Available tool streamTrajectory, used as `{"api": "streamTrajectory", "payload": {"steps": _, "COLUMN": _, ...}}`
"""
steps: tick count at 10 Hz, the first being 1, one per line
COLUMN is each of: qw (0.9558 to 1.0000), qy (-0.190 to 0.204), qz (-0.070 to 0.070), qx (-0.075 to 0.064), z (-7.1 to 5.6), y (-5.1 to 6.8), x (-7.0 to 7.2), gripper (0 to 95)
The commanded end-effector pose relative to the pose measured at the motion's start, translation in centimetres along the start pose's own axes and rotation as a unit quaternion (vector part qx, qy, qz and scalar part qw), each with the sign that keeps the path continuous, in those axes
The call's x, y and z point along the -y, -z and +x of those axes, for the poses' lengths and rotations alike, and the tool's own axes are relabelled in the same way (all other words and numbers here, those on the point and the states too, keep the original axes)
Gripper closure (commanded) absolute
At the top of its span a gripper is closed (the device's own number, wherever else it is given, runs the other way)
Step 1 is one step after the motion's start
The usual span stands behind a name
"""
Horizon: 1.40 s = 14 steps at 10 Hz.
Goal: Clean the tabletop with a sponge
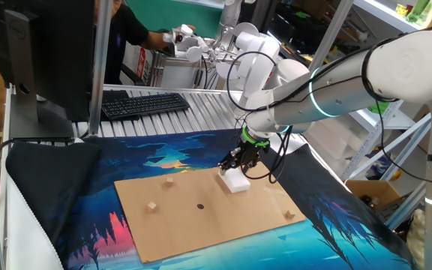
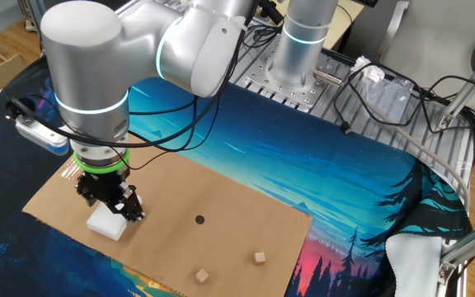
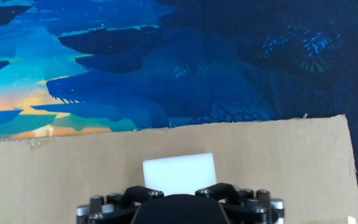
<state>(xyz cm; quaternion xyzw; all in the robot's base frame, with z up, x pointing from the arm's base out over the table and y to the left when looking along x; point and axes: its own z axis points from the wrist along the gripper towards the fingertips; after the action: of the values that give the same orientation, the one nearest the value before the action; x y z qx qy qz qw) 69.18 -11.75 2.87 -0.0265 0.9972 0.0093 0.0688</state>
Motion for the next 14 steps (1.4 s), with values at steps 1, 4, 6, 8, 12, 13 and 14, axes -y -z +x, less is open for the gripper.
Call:
{"api": "streamTrajectory", "payload": {"steps": 1, "qw": 1.0, "qy": 0.004, "qz": 0.0, "qx": -0.001, "z": -0.05, "y": -0.01, "x": 0.01, "gripper": 19.0}}
{"api": "streamTrajectory", "payload": {"steps": 4, "qw": 1.0, "qy": 0.007, "qz": -0.001, "qx": -0.001, "z": -0.05, "y": -0.01, "x": 0.01, "gripper": 19.0}}
{"api": "streamTrajectory", "payload": {"steps": 6, "qw": 1.0, "qy": 0.009, "qz": -0.002, "qx": 0.0, "z": -0.05, "y": -0.01, "x": 0.02, "gripper": 19.0}}
{"api": "streamTrajectory", "payload": {"steps": 8, "qw": 0.9999, "qy": 0.014, "qz": -0.004, "qx": 0.004, "z": -0.05, "y": -0.01, "x": 0.02, "gripper": 38.0}}
{"api": "streamTrajectory", "payload": {"steps": 12, "qw": 0.9998, "qy": 0.019, "qz": -0.004, "qx": 0.005, "z": -0.08, "y": 0.02, "x": 0.04, "gripper": 76.0}}
{"api": "streamTrajectory", "payload": {"steps": 13, "qw": 0.9998, "qy": 0.021, "qz": -0.004, "qx": 0.005, "z": -0.12, "y": 0.05, "x": 0.07, "gripper": 76.0}}
{"api": "streamTrajectory", "payload": {"steps": 14, "qw": 0.9997, "qy": 0.022, "qz": -0.005, "qx": 0.005, "z": -0.16, "y": 0.09, "x": 0.11, "gripper": 76.0}}
